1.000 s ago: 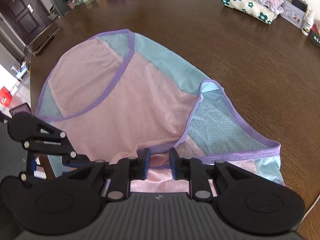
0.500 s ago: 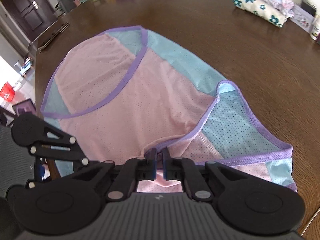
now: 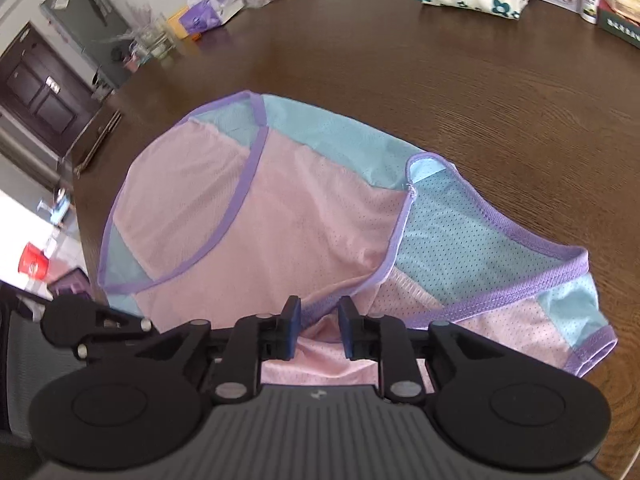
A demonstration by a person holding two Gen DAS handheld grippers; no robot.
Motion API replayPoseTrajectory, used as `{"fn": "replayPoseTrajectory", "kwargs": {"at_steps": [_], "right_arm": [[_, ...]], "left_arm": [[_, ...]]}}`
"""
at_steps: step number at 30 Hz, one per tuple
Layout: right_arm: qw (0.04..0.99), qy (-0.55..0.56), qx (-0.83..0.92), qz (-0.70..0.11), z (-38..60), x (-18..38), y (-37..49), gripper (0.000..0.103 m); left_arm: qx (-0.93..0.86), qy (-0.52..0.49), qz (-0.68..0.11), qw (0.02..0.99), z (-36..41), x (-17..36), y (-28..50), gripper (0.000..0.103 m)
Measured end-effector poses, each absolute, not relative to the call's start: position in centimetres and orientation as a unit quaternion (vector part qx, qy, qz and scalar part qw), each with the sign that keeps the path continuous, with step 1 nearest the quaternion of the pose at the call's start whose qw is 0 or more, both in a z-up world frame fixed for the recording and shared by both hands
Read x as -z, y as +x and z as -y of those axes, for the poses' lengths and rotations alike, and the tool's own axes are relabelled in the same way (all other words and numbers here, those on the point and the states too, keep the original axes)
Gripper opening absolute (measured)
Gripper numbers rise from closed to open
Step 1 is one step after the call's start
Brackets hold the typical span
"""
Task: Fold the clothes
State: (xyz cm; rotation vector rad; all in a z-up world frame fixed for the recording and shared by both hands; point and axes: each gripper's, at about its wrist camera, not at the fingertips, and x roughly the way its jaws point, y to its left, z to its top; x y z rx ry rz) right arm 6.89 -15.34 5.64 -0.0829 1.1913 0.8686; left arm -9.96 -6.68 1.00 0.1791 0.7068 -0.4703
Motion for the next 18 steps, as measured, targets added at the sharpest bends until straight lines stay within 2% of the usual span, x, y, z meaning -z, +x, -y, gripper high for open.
{"fn": "replayPoseTrajectory", "kwargs": {"at_steps": [2, 3, 4, 5, 12, 14, 18], "right_arm": [[0.746, -0.014, -0.385, -0.543, 15.5, -5.1, 7.0, 0.017], [0.746, -0.006, -0.377, -0.549, 15.6, -4.8, 7.2, 0.012], [0.749, 0.004, -0.370, -0.550, 15.8, -4.5, 7.3, 0.003], [0.754, 0.015, -0.369, -0.544, 16.1, -4.5, 7.4, 0.001], [0.768, 0.081, -0.367, -0.519, 17.3, -5.4, 8.8, 0.001], [0.770, 0.082, -0.361, -0.519, 17.3, -5.1, 8.9, 0.006], [0.769, 0.078, -0.373, -0.514, 17.4, -5.2, 8.6, 0.007]], "left_arm": [[0.228, 0.089, -0.341, 0.907, 6.8, -1.0, -10.0, 0.001], [0.228, 0.089, -0.341, 0.907, 6.8, -1.0, -9.9, 0.001], [0.228, 0.088, -0.342, 0.907, 6.7, -1.0, -9.9, 0.001], [0.228, 0.087, -0.343, 0.907, 6.7, -1.0, -9.9, 0.001], [0.230, 0.082, -0.345, 0.906, 6.7, -1.1, -10.0, 0.001], [0.230, 0.080, -0.346, 0.906, 6.7, -1.2, -10.1, 0.001], [0.227, 0.064, -0.350, 0.907, 6.2, -1.3, -10.3, 0.001]]}}
